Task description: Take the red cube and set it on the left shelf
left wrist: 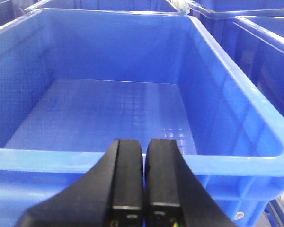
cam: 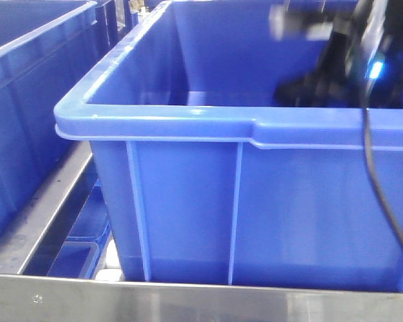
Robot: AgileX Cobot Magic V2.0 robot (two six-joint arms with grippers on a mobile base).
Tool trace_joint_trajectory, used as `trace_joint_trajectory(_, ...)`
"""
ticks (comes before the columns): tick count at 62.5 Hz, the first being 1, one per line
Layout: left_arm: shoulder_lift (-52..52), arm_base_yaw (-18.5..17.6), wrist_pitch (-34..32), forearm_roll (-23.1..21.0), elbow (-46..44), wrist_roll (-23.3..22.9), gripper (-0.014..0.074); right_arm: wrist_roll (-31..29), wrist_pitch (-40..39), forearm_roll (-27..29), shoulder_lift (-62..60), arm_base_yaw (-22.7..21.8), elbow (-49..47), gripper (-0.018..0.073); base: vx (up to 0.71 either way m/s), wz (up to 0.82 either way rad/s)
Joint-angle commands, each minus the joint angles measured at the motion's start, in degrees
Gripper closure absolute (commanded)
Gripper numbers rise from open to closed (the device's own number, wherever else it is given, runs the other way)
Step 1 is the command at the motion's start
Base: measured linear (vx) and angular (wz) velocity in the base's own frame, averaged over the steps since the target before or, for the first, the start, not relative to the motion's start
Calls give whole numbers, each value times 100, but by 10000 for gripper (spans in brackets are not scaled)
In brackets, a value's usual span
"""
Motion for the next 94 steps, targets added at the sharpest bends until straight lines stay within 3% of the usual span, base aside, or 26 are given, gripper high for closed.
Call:
trace_joint_trajectory(1, -70, -32, -502, -21, 136, -31, 495, -57, -272, -35, -734, -4, -151, 201, 0, 0)
trace_joint_trajectory(10, -70, -32, -502, -21, 136, -31, 495, -57, -489, -42, -1635, -4, 14, 414, 0, 0)
trace_joint_trajectory(17, -70, -32, -502, -21, 136, -31, 496, -57, -809, -130, -2450, -4, 367, 520, 0, 0)
trace_joint_trajectory(32, -70, -32, -502, -21, 136, -31, 495, -57, -1251, -433, -4276, -4, 1732, 505, 0, 0)
trace_joint_trajectory(58, -70, -32, -502, -21, 136, -31, 495, -57, -1561, -446, -7297, -4, 3789, 505, 0, 0)
trace_joint_trajectory(94, -70, -32, -502, -21, 136, -31, 495, -57, -1547, -446, -7547, -4, 3886, 505, 0, 0)
